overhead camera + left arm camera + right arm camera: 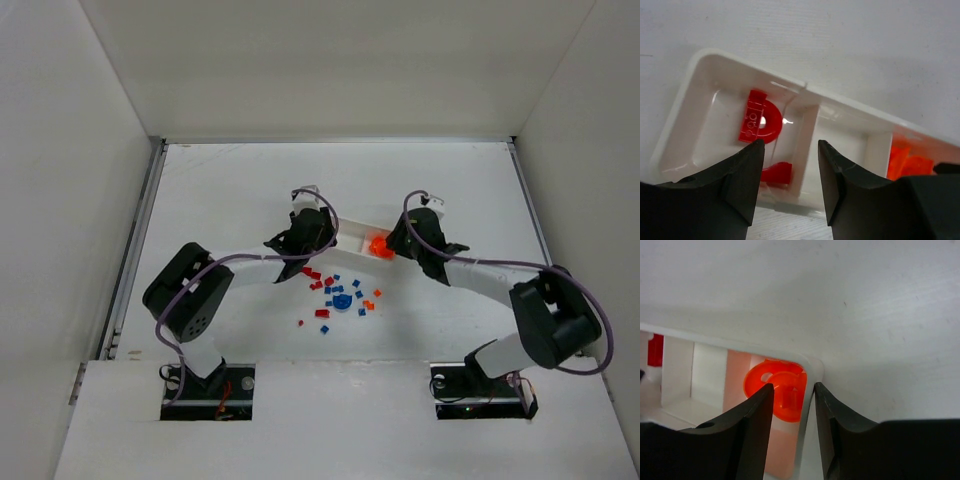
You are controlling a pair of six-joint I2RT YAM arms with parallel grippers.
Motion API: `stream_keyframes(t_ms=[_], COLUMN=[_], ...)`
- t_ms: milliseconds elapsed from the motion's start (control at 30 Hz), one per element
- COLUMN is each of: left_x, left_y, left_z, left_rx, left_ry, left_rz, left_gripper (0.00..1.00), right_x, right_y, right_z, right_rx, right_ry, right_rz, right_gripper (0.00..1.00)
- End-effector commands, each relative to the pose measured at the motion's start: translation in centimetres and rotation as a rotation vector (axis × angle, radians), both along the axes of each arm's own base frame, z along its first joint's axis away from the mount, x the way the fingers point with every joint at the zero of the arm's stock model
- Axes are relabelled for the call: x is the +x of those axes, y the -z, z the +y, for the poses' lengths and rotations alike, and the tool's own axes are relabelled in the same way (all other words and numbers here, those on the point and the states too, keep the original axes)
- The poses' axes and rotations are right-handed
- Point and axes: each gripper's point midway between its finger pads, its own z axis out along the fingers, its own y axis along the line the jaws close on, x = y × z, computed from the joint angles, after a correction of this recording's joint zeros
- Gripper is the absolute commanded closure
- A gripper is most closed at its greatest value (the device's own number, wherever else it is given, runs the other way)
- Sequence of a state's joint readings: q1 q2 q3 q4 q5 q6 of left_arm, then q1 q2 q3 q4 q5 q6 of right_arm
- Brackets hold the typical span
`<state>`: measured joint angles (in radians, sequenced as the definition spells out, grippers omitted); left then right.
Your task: Sort the legos into containers by color
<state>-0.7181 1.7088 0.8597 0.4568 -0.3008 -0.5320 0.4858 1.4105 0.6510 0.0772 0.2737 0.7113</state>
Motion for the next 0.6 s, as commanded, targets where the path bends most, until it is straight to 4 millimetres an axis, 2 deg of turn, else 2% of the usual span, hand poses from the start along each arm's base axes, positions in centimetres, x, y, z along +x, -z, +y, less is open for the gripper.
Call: stream_keyframes(t_ms=[0, 67, 167, 233, 300, 400, 433, 500, 533, 567], left_x=[-0.6, -0.9, -1.1, -1.3, -1.8, -3.2, -3.8, -5.1, -5.9, -6.7], left_y=[-1.7, -2.4, -4.2, -6.0, -8.4, -10.4, -10.5, -10.0, -9.2, -8.3], left_z=[1.0, 1.3, 1.7, 2.0, 2.4, 3.2, 3.7, 4.5, 4.8, 5.2], left_rx=[-0.027, -0.038, -0.053, -0.077, -0.110, -0.140, -0.140, -0.131, -0.120, -0.104], left_ry=[-0.035, -0.045, -0.048, -0.047, -0.043, -0.033, -0.029, -0.022, -0.018, -0.013], left_rz=[-0.030, -0.044, -0.082, -0.117, -0.162, -0.203, -0.206, -0.191, -0.171, -0.150], left_gripper=[0.55, 0.55, 0.52, 0.52, 0.52, 0.54, 0.55, 0.59, 0.62, 0.64], right_x=[5.4, 6.8, 7.0, 6.4, 4.9, 1.9, 0.7, -1.8, -3.4, -4.8], right_y=[-5.1, -5.8, -6.9, -7.9, -9.2, -10.0, -9.7, -8.6, -7.4, -6.0], right_z=[2.5, 3.0, 2.9, 2.2, 1.6, 0.8, 0.6, 0.8, 1.3, 1.8], right_rx=[0.066, 0.071, 0.061, 0.044, 0.021, 0.000, 0.000, 0.001, -0.001, -0.008], right_ry=[-0.060, -0.067, -0.053, -0.037, -0.032, -0.029, -0.031, -0.065, -0.095, -0.125], right_rz=[-0.184, -0.197, -0.205, -0.231, -0.266, -0.294, -0.294, -0.273, -0.238, -0.195], right_gripper=[0.55, 0.53, 0.46, 0.40, 0.35, 0.33, 0.38, 0.54, 0.64, 0.69])
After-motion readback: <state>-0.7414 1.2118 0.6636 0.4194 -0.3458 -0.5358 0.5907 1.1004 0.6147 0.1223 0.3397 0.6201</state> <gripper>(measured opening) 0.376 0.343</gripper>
